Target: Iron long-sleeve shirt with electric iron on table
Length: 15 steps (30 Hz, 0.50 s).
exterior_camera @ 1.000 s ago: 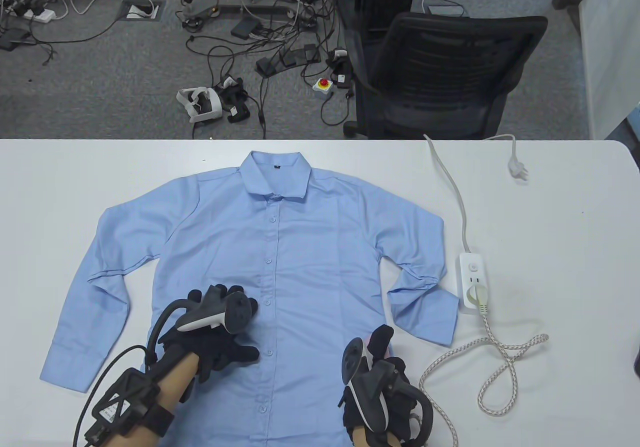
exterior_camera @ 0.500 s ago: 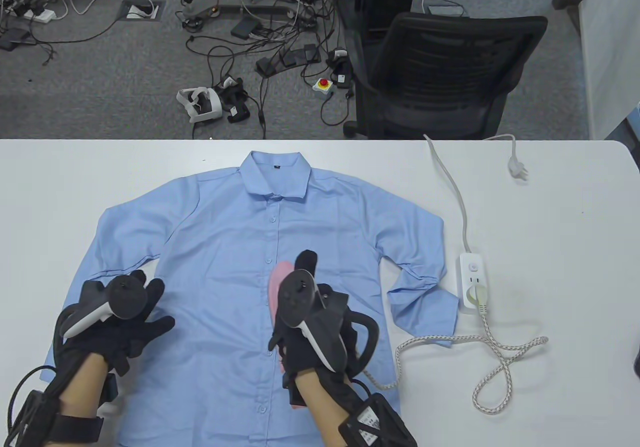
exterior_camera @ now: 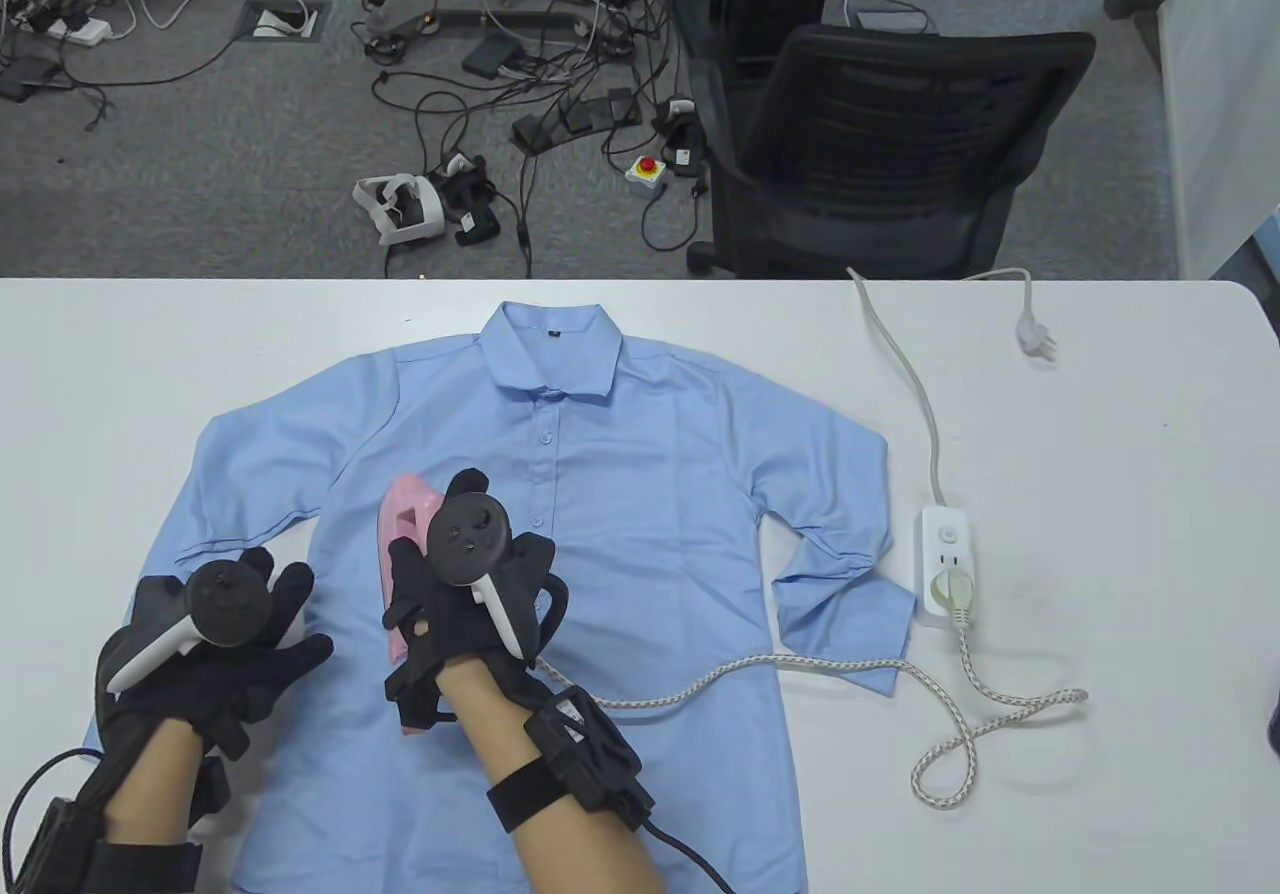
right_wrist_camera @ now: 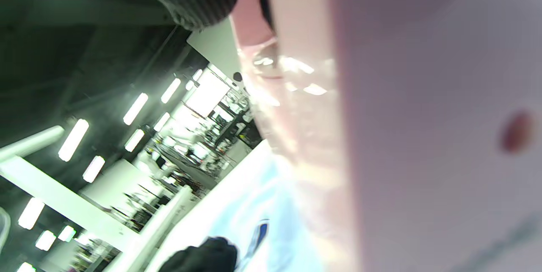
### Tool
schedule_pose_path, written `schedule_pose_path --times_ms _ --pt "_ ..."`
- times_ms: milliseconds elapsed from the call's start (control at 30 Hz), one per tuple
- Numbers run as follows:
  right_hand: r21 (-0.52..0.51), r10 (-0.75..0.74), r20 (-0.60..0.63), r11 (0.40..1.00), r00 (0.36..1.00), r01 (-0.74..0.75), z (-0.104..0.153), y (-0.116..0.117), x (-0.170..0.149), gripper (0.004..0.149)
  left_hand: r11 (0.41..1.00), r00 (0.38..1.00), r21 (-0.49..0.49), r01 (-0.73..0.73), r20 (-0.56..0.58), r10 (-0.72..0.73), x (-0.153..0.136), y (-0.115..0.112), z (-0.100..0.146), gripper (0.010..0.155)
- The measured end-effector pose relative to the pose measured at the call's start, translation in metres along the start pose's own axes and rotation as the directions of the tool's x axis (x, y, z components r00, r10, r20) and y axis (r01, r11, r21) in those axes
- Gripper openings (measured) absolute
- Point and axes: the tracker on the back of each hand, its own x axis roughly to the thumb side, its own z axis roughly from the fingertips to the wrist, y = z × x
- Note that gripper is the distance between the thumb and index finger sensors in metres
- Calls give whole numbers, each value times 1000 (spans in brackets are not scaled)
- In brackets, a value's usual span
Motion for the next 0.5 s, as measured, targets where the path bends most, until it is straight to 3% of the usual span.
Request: schedule_pose_path --times_ms 300,500 --pt "36 -126 75 992 989 124 -29 27 -16 82 998 1000 -69 -9 -28 7 -4 -10 -12 76" --pt "120 -97 156 990 983 79 -39 34 -12 83 996 1000 -83 14 -20 -16 3 -13 -16 76"
